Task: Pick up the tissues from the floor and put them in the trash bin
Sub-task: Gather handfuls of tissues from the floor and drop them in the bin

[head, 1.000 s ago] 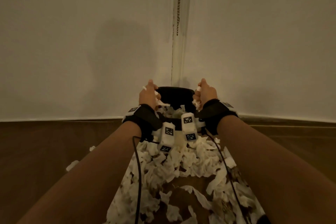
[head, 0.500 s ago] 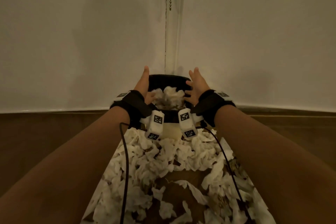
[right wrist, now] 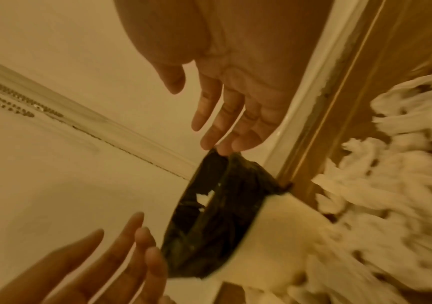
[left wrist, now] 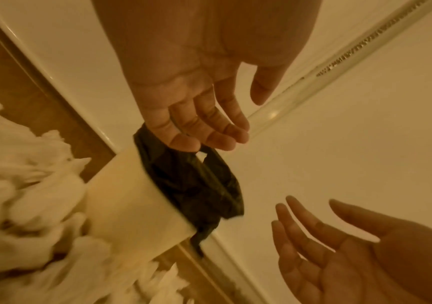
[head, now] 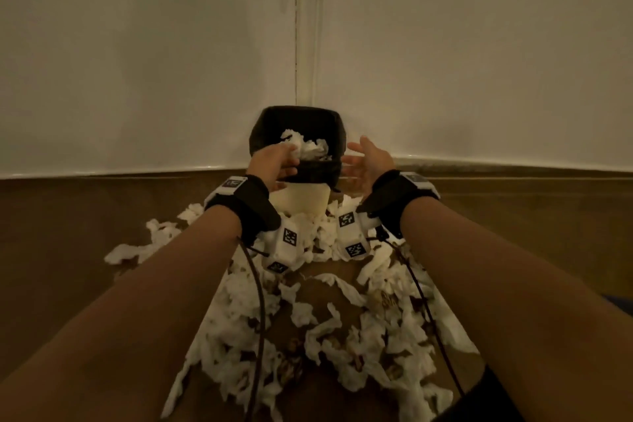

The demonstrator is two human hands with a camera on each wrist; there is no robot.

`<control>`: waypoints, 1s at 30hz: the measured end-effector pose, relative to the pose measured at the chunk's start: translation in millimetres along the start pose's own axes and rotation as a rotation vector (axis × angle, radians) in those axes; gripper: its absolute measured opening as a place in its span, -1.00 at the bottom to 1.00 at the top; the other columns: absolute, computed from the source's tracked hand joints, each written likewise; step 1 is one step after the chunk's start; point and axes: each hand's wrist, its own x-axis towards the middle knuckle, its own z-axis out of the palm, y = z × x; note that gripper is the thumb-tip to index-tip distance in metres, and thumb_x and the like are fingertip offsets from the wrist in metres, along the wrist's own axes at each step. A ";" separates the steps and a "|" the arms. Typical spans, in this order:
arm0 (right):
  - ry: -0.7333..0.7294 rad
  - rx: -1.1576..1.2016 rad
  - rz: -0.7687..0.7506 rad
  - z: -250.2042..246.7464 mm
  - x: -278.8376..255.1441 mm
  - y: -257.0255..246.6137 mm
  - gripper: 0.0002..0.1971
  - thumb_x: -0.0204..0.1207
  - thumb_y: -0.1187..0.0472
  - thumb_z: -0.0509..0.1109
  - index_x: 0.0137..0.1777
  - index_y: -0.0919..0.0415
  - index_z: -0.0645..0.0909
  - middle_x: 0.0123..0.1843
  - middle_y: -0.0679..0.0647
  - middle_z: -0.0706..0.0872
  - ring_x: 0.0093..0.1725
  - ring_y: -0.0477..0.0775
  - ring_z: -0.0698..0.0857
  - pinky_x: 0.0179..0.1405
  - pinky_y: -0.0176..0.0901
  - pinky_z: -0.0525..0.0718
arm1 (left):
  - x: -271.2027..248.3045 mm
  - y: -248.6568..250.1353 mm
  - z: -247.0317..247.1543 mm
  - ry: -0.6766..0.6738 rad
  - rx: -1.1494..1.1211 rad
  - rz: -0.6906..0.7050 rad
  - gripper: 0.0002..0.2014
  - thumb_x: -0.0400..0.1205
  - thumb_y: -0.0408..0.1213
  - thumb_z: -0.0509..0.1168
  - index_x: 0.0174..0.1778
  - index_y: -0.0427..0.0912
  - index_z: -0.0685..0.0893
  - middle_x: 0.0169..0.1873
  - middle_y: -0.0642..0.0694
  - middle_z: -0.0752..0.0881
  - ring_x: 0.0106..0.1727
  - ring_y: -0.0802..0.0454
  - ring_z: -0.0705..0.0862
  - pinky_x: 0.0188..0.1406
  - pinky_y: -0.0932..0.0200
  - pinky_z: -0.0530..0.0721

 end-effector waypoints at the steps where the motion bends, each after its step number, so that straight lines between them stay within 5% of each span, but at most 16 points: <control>1: 0.010 -0.026 0.017 -3.4 -6.2 14.0 -0.58 0.68 -0.03 0.08 0.31 0.23 0.56 0.00 0.16 0.69 0.00 0.13 0.66 0.12 0.15 0.68 | -7.7 -10.7 1.9 -0.017 0.033 -0.004 -0.79 0.67 -0.11 0.16 0.11 -0.08 0.62 -0.30 0.00 0.62 -0.32 0.10 0.56 -0.36 0.23 0.41; 3: 0.019 -0.103 0.066 -11.0 -16.8 42.9 -0.67 0.67 0.02 0.15 0.18 0.22 0.61 -0.16 0.09 0.69 -0.18 0.06 0.65 -0.24 -0.10 0.61 | -23.1 -33.8 2.6 -0.048 0.144 0.008 -0.75 0.71 -0.19 0.11 0.19 -0.15 0.62 -0.25 -0.04 0.62 -0.31 0.09 0.57 -0.41 0.23 0.44; 7: 0.033 -0.283 0.134 -27.3 -25.5 97.8 -0.71 0.64 0.09 0.25 0.24 0.24 0.60 -0.21 0.07 0.70 -0.25 0.03 0.66 -0.35 -0.17 0.57 | -41.7 -81.0 2.5 -0.079 0.439 0.005 -0.75 0.69 -0.39 0.11 0.20 -0.27 0.64 -0.07 -0.17 0.70 -0.20 0.02 0.65 -0.32 0.25 0.61; 10: 0.055 -0.360 0.142 -33.4 -24.5 132.5 -0.69 0.65 0.19 0.25 0.32 0.31 0.57 -0.14 0.13 0.73 -0.14 0.09 0.69 -0.21 -0.14 0.69 | -45.2 -118.0 4.2 -0.122 0.845 0.018 -0.78 0.65 -0.35 0.23 0.16 -0.17 0.69 0.11 -0.14 0.71 0.12 -0.06 0.66 0.05 0.19 0.59; 15: -0.049 -0.861 0.133 -33.3 -22.6 168.1 -0.60 0.61 0.23 0.28 0.44 0.20 0.49 0.45 0.20 0.53 0.39 0.22 0.53 0.36 -0.04 0.53 | -46.0 -181.3 11.0 -0.299 1.270 0.057 -0.52 0.58 -0.11 0.33 0.43 -0.02 0.45 0.42 -0.14 0.47 0.41 -0.13 0.46 0.38 0.05 0.46; 21: -0.224 -1.271 -0.021 -23.0 -21.3 188.1 -0.65 0.67 0.06 0.18 0.32 0.23 0.56 0.33 0.22 0.62 0.27 0.25 0.59 0.20 -0.04 0.54 | -39.8 -233.8 22.6 -0.382 1.518 -0.055 -0.21 0.48 0.23 0.28 0.58 0.16 0.09 0.58 -0.22 0.01 0.54 -0.40 0.06 0.51 -0.26 0.20; 27: -0.179 -1.320 -0.003 -35.8 -12.8 193.7 -0.60 0.64 0.09 0.22 0.45 0.14 0.48 0.45 0.20 0.52 0.40 0.26 0.52 0.38 0.04 0.49 | -28.2 -256.8 24.9 -0.365 1.514 -0.060 -0.57 0.65 -0.10 0.22 0.45 -0.03 0.40 0.50 -0.26 0.20 0.49 -0.35 0.23 0.47 -0.16 0.37; 30: -0.148 -1.334 0.028 -43.4 -8.5 195.0 -0.60 0.63 0.09 0.24 0.44 0.16 0.49 0.45 0.22 0.50 0.40 0.26 0.50 0.41 0.06 0.48 | -16.9 -249.6 25.2 -0.385 1.420 -0.100 -0.71 0.69 -0.21 0.16 0.28 -0.18 0.59 0.40 -0.25 0.47 0.39 -0.22 0.46 0.35 -0.01 0.50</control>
